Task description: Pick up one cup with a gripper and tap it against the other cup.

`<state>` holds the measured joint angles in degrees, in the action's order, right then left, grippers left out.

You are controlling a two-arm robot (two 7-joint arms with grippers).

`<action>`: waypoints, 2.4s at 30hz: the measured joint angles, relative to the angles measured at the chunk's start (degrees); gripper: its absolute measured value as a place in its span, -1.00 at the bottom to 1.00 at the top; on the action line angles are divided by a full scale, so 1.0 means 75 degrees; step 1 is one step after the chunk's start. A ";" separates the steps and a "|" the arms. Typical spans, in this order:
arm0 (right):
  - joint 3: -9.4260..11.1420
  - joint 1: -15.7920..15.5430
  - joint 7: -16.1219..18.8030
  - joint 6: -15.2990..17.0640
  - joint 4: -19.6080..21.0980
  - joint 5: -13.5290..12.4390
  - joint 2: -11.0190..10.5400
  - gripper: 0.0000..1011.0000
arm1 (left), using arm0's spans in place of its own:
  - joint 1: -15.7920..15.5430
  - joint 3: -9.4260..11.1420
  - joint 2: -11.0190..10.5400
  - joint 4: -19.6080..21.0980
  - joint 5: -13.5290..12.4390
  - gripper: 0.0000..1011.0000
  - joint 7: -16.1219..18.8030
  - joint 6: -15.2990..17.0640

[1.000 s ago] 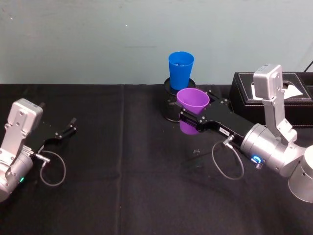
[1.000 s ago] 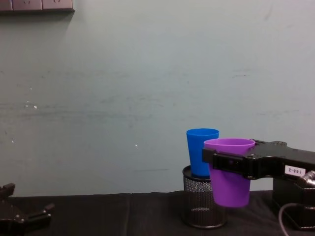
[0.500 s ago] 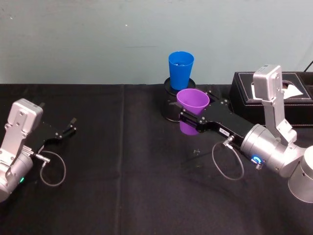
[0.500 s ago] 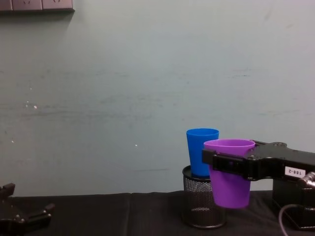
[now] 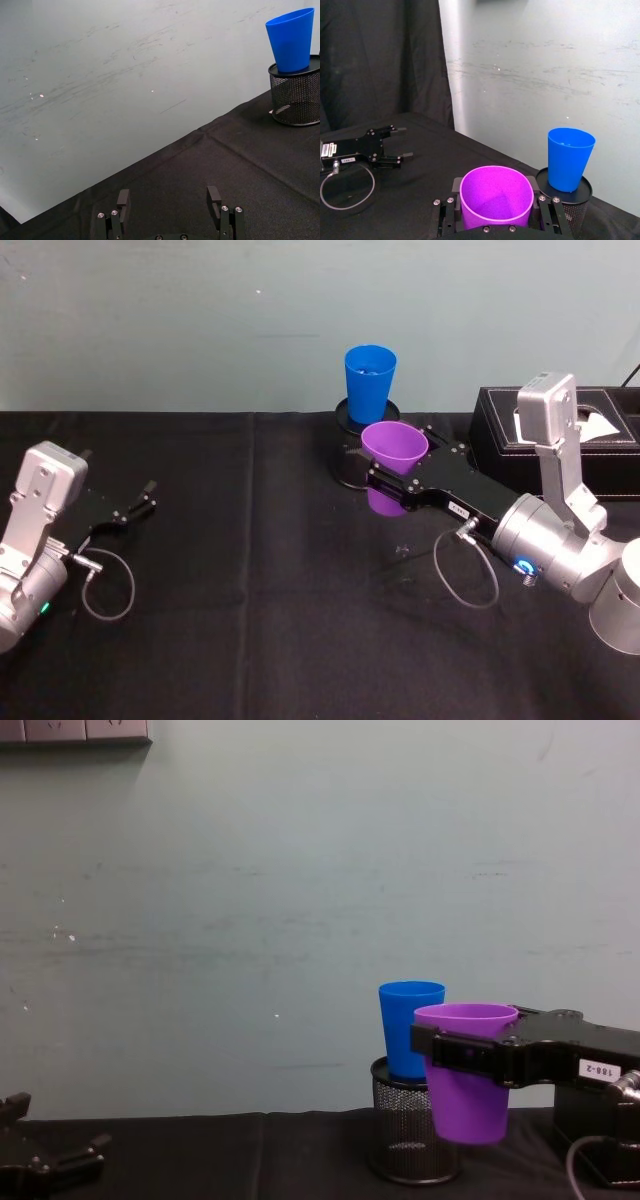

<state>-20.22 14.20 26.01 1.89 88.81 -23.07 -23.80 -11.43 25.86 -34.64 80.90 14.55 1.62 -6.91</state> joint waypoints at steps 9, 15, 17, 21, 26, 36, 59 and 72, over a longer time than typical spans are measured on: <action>0.0000 0.0000 -0.0001 0.0000 0.0000 0.0000 0.0000 0.49 | 0.0000 0.0000 0.0000 0.0000 0.0000 0.98 0.0000 0.0000; 0.0000 0.0000 -0.0001 0.0000 0.0000 -0.0001 0.0000 0.49 | -0.0001 0.0000 0.0000 0.0000 0.0000 0.98 0.0000 0.0000; 0.0000 0.0000 -0.0001 0.0000 0.0000 0.0000 0.0000 0.49 | 0.0000 0.0000 0.0000 0.0000 0.0000 0.98 0.0000 0.0000; 0.0000 0.0000 -0.0001 0.0001 0.0000 -0.0001 0.0000 0.49 | 0.0000 0.0000 0.0000 0.0000 0.0000 0.98 0.0000 0.0000; 0.0000 0.0000 -0.0001 0.0001 0.0000 -0.0001 0.0000 0.49 | 0.0000 0.0000 0.0000 0.0000 0.0000 0.98 0.0000 0.0000; 0.0000 0.0000 -0.0001 0.0001 0.0001 0.0000 0.0000 0.49 | 0.0000 0.0000 0.0000 0.0000 0.0000 0.98 0.0000 0.0000; 0.0000 0.0000 -0.0001 0.0001 0.0001 -0.0001 0.0000 0.49 | 0.0000 0.0000 0.0000 0.0000 0.0000 0.98 0.0000 0.0000; -0.0090 0.0271 0.0010 -0.0027 -0.0211 -0.0038 0.0070 0.49 | 0.0000 0.0000 0.0000 0.0000 0.0000 0.98 0.0000 0.0000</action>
<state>-20.89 16.23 26.09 1.68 87.22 -23.36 -23.27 -11.43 25.86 -34.65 80.90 14.55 1.62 -6.91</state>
